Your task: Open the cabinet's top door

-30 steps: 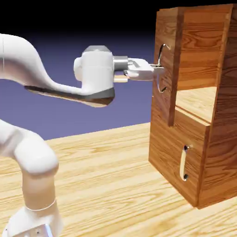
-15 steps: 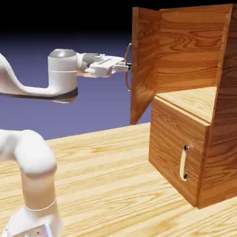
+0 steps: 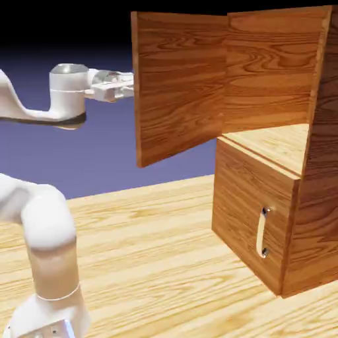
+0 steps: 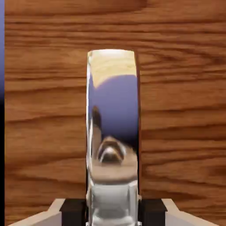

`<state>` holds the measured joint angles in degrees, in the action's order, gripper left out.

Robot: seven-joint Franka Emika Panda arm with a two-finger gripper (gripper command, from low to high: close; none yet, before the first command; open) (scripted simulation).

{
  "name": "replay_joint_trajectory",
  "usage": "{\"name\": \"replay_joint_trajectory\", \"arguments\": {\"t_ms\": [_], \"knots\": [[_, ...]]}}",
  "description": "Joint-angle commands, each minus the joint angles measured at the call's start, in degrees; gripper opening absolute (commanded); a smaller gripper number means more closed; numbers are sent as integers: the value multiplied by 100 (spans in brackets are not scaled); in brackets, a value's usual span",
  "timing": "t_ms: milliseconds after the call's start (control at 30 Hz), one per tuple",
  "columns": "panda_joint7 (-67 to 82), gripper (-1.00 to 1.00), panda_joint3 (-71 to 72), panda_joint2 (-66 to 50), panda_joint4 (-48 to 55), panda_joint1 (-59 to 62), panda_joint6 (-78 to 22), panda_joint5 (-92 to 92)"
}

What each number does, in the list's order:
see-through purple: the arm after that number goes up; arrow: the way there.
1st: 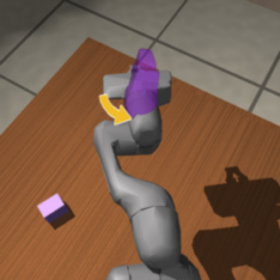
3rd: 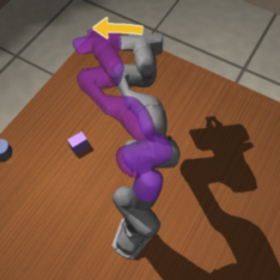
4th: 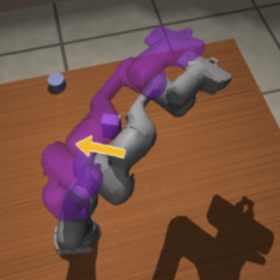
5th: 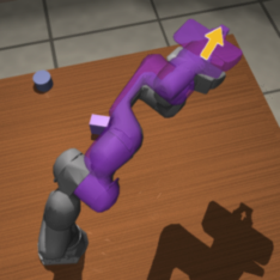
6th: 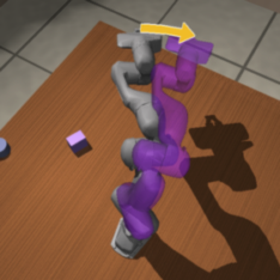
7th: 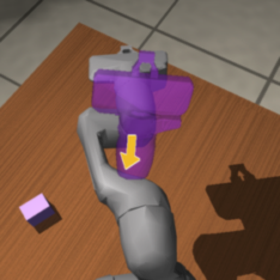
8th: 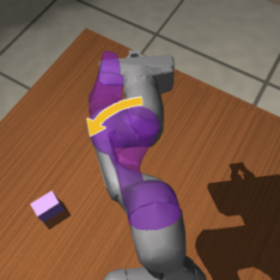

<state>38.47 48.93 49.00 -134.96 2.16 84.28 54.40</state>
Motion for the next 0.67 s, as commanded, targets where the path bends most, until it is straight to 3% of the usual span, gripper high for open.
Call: {"name": "replay_joint_trajectory", "arguments": {"t_ms": [0, 300, 633], "knots": [[-16, -100, 209, -97, 186, 167, -205, -89], [-39, -100, 2010, -622, 1840, 1957, -1750, -680], [329, -100, 3439, -322, 3429, 3928, -2759, -1163]]}}
